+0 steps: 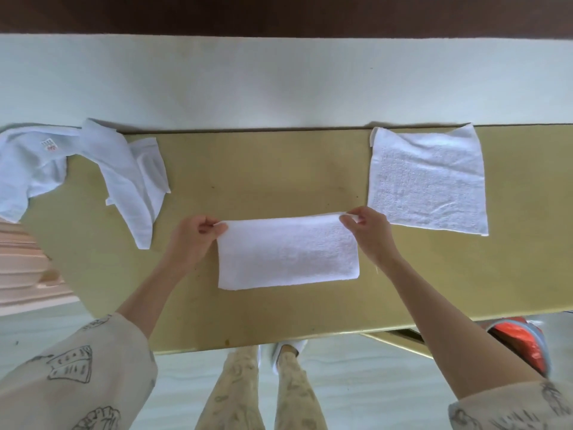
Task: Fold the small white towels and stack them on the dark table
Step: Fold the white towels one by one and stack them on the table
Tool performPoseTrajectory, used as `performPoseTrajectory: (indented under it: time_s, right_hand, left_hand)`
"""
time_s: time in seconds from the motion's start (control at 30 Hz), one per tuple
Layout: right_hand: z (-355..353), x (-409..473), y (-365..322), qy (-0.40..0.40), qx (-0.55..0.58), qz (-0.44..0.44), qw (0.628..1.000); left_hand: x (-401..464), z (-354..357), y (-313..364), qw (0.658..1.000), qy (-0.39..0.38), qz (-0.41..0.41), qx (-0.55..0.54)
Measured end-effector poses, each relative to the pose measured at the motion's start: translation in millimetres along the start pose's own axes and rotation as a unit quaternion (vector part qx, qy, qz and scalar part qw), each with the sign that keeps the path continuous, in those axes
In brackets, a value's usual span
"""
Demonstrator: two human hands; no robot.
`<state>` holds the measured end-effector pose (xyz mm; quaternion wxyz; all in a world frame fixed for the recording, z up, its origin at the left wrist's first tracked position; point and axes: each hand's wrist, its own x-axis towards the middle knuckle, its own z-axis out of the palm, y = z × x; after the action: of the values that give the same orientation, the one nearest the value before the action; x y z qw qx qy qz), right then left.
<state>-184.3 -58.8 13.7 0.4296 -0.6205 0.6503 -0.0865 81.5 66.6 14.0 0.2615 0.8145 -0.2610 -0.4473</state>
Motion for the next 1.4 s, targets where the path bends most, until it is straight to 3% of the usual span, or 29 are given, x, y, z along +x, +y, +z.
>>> performPoseTrajectory:
  time_s: [0.33, 0.9, 1.23, 1.33, 1.4]
  right_hand:
    - [13, 18, 14, 0.019, -0.014, -0.005, 1.0]
    - [17, 19, 15, 0.031, -0.023, -0.014, 0.999]
    - [19, 16, 13, 0.036, -0.034, -0.018, 0.999]
    - [20, 7, 7, 0.084, -0.105, -0.047, 0.99]
    - [27, -5, 6, 0.158, -0.199, -0.151, 0.955]
  left_hand:
    - [19, 6, -7, 1.0, 0.007, -0.021, 0.005]
    - [13, 0, -1, 0.997, -0.045, -0.055, 0.015]
    - [15, 5, -8, 0.999, 0.021, -0.031, 0.007]
    - [4, 9, -3, 0.989, 0.098, 0.007, 0.11]
    - [-10, 19, -2, 0.954, 0.177, 0.11, 0.214]
